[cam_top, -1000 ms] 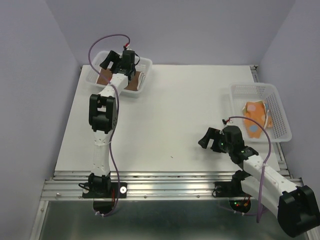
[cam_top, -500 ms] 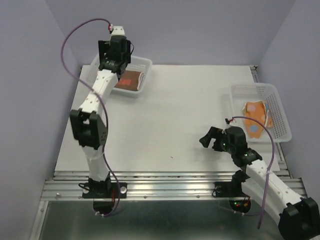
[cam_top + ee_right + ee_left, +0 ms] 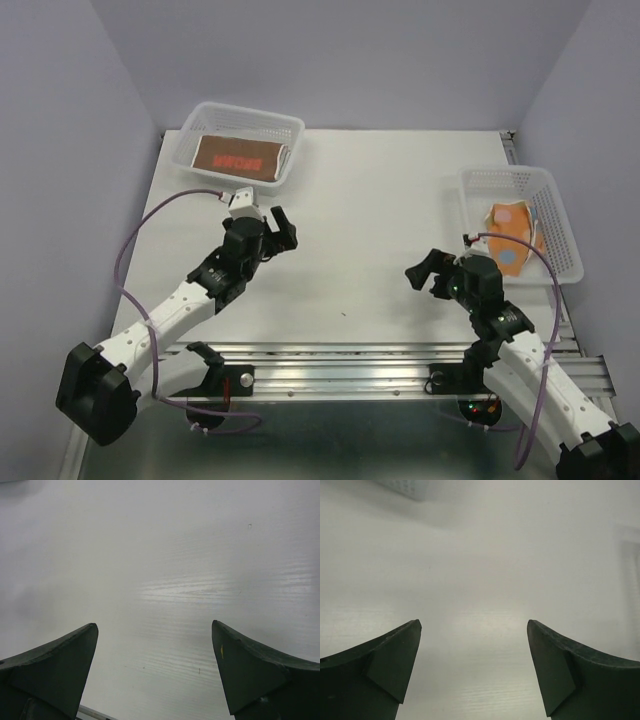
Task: Fold and stack the towels
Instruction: Grab crumpled towel
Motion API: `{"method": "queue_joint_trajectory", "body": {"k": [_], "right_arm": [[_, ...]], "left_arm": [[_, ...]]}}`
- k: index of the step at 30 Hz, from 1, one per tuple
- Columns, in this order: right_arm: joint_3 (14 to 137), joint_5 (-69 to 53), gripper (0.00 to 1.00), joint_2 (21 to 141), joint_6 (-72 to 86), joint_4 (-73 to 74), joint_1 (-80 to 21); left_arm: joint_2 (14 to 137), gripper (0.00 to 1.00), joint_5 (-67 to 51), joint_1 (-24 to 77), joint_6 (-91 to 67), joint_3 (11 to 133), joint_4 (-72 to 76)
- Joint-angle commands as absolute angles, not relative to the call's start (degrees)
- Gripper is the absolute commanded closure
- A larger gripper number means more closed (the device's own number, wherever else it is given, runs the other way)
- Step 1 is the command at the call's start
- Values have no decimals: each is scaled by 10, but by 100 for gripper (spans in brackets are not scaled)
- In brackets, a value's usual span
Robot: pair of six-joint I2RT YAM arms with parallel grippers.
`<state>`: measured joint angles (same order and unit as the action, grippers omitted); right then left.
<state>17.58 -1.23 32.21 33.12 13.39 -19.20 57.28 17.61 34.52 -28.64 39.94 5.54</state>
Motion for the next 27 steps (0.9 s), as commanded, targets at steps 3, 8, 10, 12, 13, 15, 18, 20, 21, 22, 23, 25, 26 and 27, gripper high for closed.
{"method": "queue_joint_trajectory", "body": {"k": [3, 8, 10, 12, 13, 15, 18, 20, 21, 22, 23, 25, 26, 27], "right_arm": [[243, 43, 0, 316, 345, 146, -194], [331, 125, 0, 331, 349, 194, -193], [394, 214, 0, 363, 369, 234, -194], [453, 314, 0, 408, 361, 289, -193], [487, 366, 0, 482, 380, 326, -193], [584, 469, 0, 557, 395, 401, -179], [669, 484, 0, 693, 401, 439, -122], [681, 455, 0, 741, 388, 426, -52], [680, 439, 0, 750, 380, 407, -27], [679, 406, 0, 758, 368, 401, 19], [674, 402, 0, 769, 366, 396, 38], [646, 390, 0, 776, 339, 356, 74], [636, 380, 0, 780, 325, 336, 87], [629, 345, 0, 794, 306, 308, 111]], "left_arm": [[537, 1, 194, 349, -345, 374, 50], [526, 1, 200, 350, -347, 370, 43], [522, 1, 194, 350, -347, 368, 44], [519, 1, 189, 350, -345, 366, 46], [518, 1, 186, 350, -341, 364, 49], [519, 1, 179, 350, -331, 362, 52], [519, 1, 173, 350, -330, 364, 52], [516, 1, 178, 351, -327, 361, 52], [513, 1, 182, 351, -329, 358, 51], [507, 1, 190, 351, -330, 355, 51], [504, 1, 196, 351, -337, 350, 51], [497, 1, 206, 351, -343, 345, 50], [495, 1, 207, 351, -343, 345, 50], [495, 1, 206, 350, -343, 347, 50]]}}
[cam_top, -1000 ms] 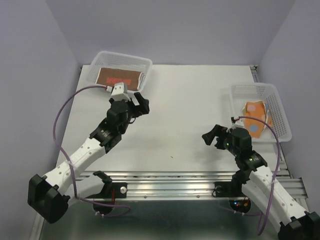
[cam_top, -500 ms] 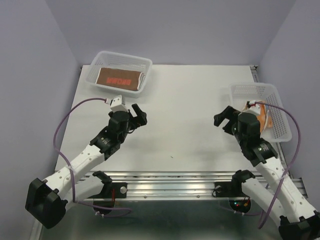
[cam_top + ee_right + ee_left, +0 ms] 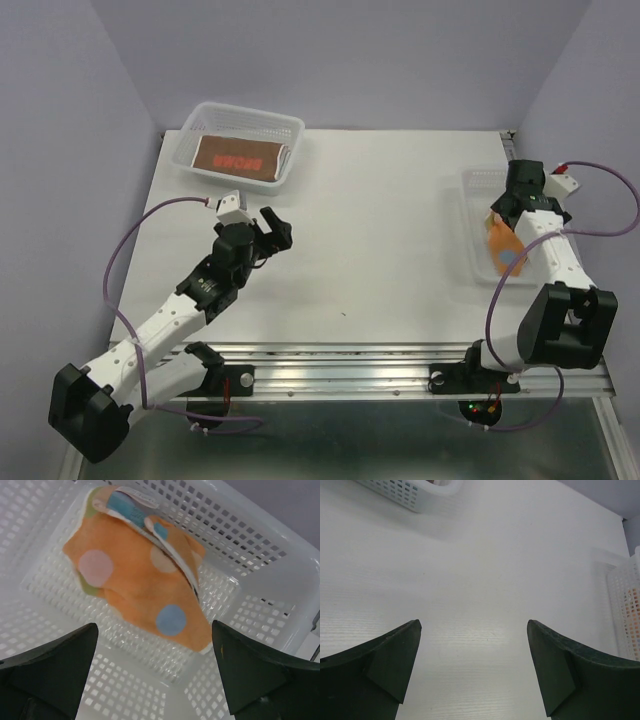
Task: Fold and stack the towels
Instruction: Grab crumpled towel, then move the towel to the center of the board
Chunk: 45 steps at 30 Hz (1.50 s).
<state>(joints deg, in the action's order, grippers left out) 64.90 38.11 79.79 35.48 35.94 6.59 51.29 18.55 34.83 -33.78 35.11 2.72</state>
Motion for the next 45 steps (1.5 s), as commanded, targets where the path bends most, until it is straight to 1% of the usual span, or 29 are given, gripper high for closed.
{"method": "queue_joint_trajectory", "body": {"k": [1, 6, 7, 11, 13, 14, 15, 17, 18, 19, 20, 21, 24, 25, 28, 30, 31, 33, 34, 39, 40, 42, 43, 44, 45], "right_arm": [[615, 331, 0, 803, 299, 295, 121], [585, 288, 0, 871, 282, 217, 158], [590, 282, 0, 901, 284, 216, 163], [607, 294, 0, 947, 283, 208, 166], [600, 285, 7, 954, 279, 185, 167], [598, 277, 14, 957, 277, 178, 167], [595, 270, 38, 957, 277, 167, 167], [585, 257, 68, 948, 279, 159, 167], [582, 255, 84, 925, 282, 161, 167], [576, 247, 99, 903, 281, 154, 167], [558, 239, 99, 880, 280, 146, 167], [553, 234, 99, 822, 276, 141, 166], [549, 192, 99, 732, 270, 144, 167], [551, 149, 99, 678, 259, 144, 166], [576, 56, 99, 592, 256, 162, 166], [605, -1, 99, 567, 258, 184, 165], [618, -93, 99, 559, 259, 191, 163], [630, -190, 99, 541, 262, 180, 159], [641, -269, 99, 537, 269, 165, 143], [673, -371, 99, 503, 274, 141, 83], [674, -420, 98, 501, 287, 131, 80], [674, -455, 94, 500, 291, 133, 80], [665, -410, 32, 504, 260, 188, 79], [664, -410, 32, 504, 260, 189, 79], [663, -388, 0, 510, 245, 226, 79]], "left_arm": [[497, 1, 200, 351, -342, 348, 50], [512, 1, 192, 351, -343, 353, 47], [517, 1, 191, 351, -343, 354, 46], [517, 1, 192, 351, -345, 356, 40], [512, 1, 196, 351, -348, 351, 39], [511, 1, 200, 351, -348, 349, 38], [508, 1, 203, 351, -349, 349, 36], [501, 1, 208, 351, -349, 347, 32], [498, 1, 213, 350, -351, 347, 30], [492, 1, 216, 351, -352, 347, 26], [489, 1, 225, 350, -354, 345, 19], [484, 1, 228, 350, -358, 344, 18], [471, 1, 229, 350, -359, 336, 17], [466, 1, 229, 350, -361, 335, 17], [462, 1, 231, 350, -363, 334, 17], [461, 1, 227, 350, -363, 334, 18], [461, 1, 224, 350, -363, 335, 18], [461, 1, 219, 350, -364, 336, 19], [460, 1, 218, 350, -364, 336, 19], [451, 1, 216, 350, -372, 333, 15], [446, 1, 216, 350, -374, 332, 13], [442, 1, 216, 350, -377, 332, 11], [439, 1, 216, 350, -383, 333, 4], [439, 1, 215, 350, -383, 334, 4], [439, 1, 215, 350, -384, 334, 4]]}}
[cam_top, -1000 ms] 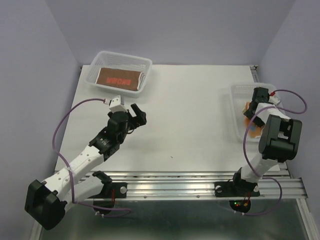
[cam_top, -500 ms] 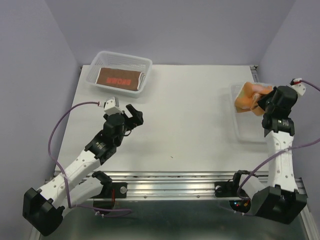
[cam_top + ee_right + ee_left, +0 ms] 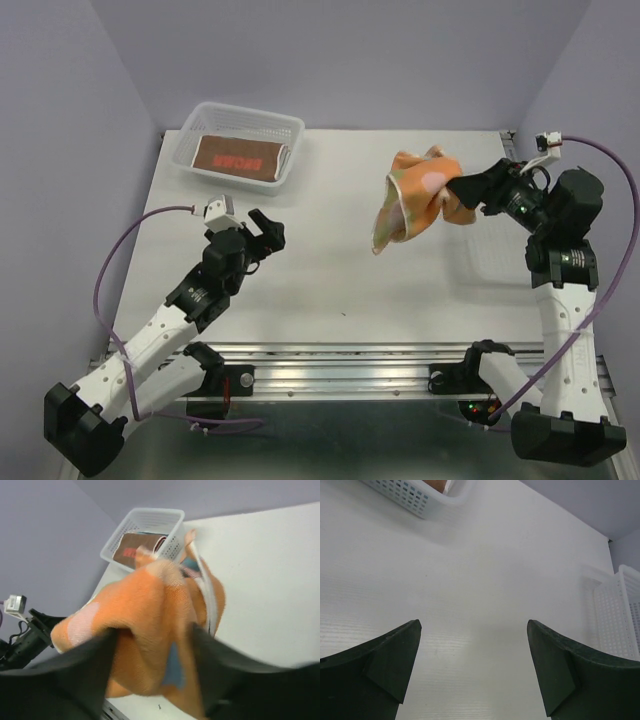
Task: Fold and stack the towels
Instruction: Move the towel to the center of the board
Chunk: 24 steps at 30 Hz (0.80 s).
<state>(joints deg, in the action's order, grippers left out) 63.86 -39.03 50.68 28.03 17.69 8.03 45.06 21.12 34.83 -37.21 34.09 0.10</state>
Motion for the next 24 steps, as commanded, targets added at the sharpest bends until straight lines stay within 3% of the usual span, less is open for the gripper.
{"method": "queue_joint_trajectory", "body": {"k": [1, 4, 12, 15, 19, 24], "right_arm": [[663, -363, 0, 520, 242, 244, 78], [642, -294, 0, 527, 238, 262, 78], [563, -266, 0, 521, 225, 255, 61], [520, -164, 0, 542, 242, 244, -49], [525, 89, 0, 602, 293, 252, -274], [472, 170, 0, 611, 354, 284, -373]], "left_arm": [[439, 1, 215, 350, -386, 335, 2], [446, 1, 214, 350, -390, 337, 1], [482, 1, 190, 350, -396, 339, 3], [513, 1, 157, 350, -395, 339, 18], [565, 1, 99, 352, -395, 331, 35], [589, 1, 27, 373, -404, 287, 79]]}}
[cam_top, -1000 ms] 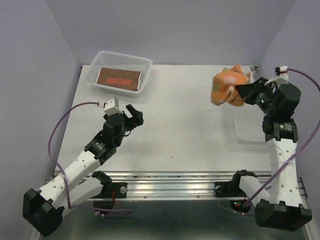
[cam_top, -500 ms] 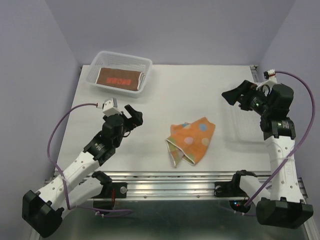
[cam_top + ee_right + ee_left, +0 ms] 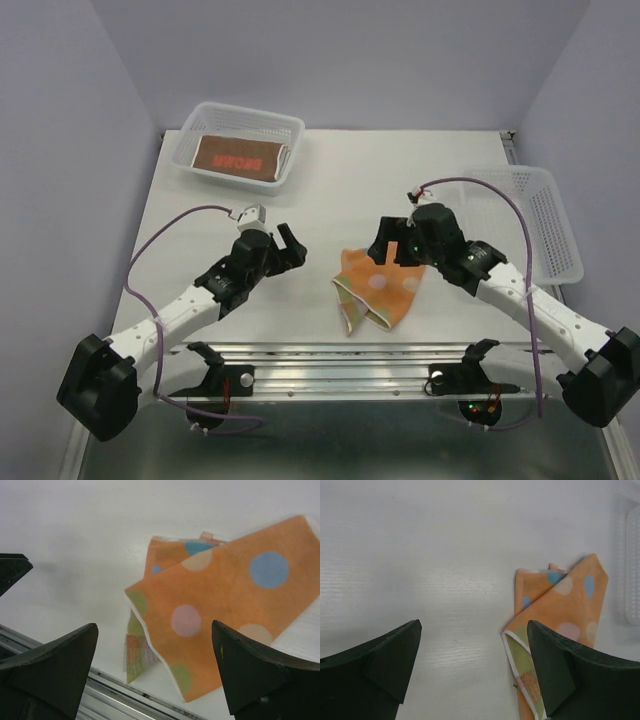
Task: Fold and stack the towels
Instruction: Move the towel to the center of the board, then flatten out the crumpled towel
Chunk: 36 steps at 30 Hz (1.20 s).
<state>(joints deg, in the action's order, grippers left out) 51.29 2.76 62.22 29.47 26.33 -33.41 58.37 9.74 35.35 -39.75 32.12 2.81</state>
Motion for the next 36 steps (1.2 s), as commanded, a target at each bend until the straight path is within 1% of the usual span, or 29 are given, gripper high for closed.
{"method": "queue_joint_trajectory", "body": {"k": [1, 3, 7, 10, 13, 16, 17, 18, 21, 22, 23, 24, 25, 26, 27, 28, 30, 31, 32, 36], "right_arm": [[458, 173, 0, 613, 366, 284, -396], [426, 168, 0, 615, 388, 283, -416], [350, 164, 0, 609, 456, 294, -459], [318, 156, 0, 581, 485, 295, -461], [287, 134, 0, 548, 496, 287, -462], [271, 145, 0, 536, 497, 280, -461], [269, 148, 0, 540, 497, 277, -461], [270, 149, 0, 545, 499, 267, -462], [272, 156, 0, 583, 515, 251, -461], [274, 160, 1, 592, 517, 249, -462], [276, 165, 3, 611, 519, 250, -461], [279, 170, 12, 618, 523, 249, -462], [279, 174, 18, 623, 526, 249, -462], [279, 178, 27, 627, 526, 248, -461], [277, 184, 47, 630, 527, 241, -462], [277, 185, 57, 631, 528, 236, -461], [279, 192, 73, 624, 526, 226, -461], [285, 199, 96, 621, 524, 226, -462], [299, 219, 99, 616, 514, 227, -461], [362, 241, 99, 596, 470, 229, -462]], "left_arm": [[595, 1, 14, 381, -411, 276, 110], [609, 1, -32, 409, -417, 252, 137], [682, 2, -40, 474, -437, 249, 177], [732, 8, -21, 518, -446, 279, 179], [788, 10, -4, 540, -446, 314, 175], [847, 17, 39, 548, -444, 345, 156], [858, 21, 45, 548, -440, 354, 148], [867, 34, 51, 549, -440, 372, 140], [897, 58, 78, 555, -441, 395, 103], [901, 80, 87, 557, -441, 402, 97], [902, 95, 99, 558, -445, 404, 84], [900, 100, 104, 559, -446, 404, 80], [890, 100, 108, 559, -446, 402, 76], [884, 100, 113, 560, -446, 399, 75], [877, 100, 124, 562, -447, 394, 75], [869, 100, 128, 562, -446, 390, 73], [845, 100, 149, 563, -440, 387, 74], [836, 100, 159, 563, -437, 388, 72], [818, 100, 175, 563, -430, 389, 73], [775, 100, 218, 563, -396, 410, 65]]}}
